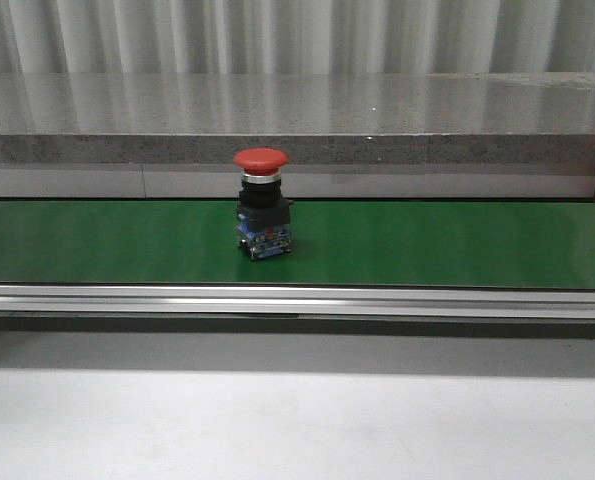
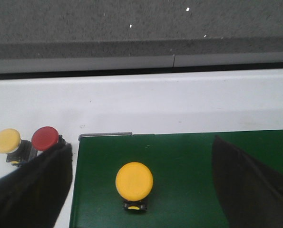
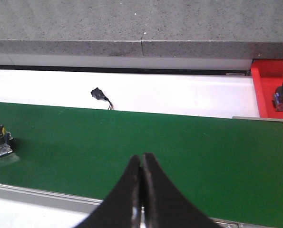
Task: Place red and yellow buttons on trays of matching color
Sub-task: 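Carry the yellow button onto the belt and open the left gripper, then move the right gripper above the red button arriving on the belt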
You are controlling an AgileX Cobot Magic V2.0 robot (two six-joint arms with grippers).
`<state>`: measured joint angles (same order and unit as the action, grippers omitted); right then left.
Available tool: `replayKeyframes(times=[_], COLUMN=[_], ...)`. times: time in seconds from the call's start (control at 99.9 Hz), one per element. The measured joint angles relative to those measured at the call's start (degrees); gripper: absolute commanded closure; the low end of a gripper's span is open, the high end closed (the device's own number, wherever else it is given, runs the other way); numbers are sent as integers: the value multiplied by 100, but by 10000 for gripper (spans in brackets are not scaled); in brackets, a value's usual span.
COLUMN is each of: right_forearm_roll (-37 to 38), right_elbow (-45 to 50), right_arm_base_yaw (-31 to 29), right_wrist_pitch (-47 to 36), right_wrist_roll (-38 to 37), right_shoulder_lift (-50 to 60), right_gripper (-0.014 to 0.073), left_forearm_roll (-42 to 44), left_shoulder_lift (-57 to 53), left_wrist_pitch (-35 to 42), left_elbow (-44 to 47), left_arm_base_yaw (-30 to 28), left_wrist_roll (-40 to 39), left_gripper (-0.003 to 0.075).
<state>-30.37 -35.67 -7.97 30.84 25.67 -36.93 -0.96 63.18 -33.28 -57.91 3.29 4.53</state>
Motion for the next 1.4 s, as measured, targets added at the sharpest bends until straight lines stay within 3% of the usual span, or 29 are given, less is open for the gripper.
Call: replayKeyframes(times=[0.27,0.361,0.561,1.041,1.162,1.332,1.402], right_forearm_roll=[0,0,0,0,0,0,0], right_elbow=[0,0,0,0,0,0,0], right_arm_base_yaw=[0,0,0,0,0,0,0], right_wrist_pitch=[0,0,0,0,67,233,233], right_wrist_roll=[0,0,0,0,0,0,0], right_shoulder_lift=[0,0,0,0,0,0,0], right_gripper=[662,662,662,644,480,42,-69], left_forearm_roll=[13,13,13,13,16,16,16], left_shoulder_lift=[-1915,-2467,-3413,-3614,-3614,-3614,-3614], left_wrist_pitch=[286,358,406,406,406,406,406], left_elbow=[1371,1810,2389,2540,2540,2540,2540], left_arm_base_yaw=[49,49,49,49,49,49,49], left_wrist_roll=[12,12,13,24,24,24,24], left_gripper=[336,434,740,741,741,741,741])
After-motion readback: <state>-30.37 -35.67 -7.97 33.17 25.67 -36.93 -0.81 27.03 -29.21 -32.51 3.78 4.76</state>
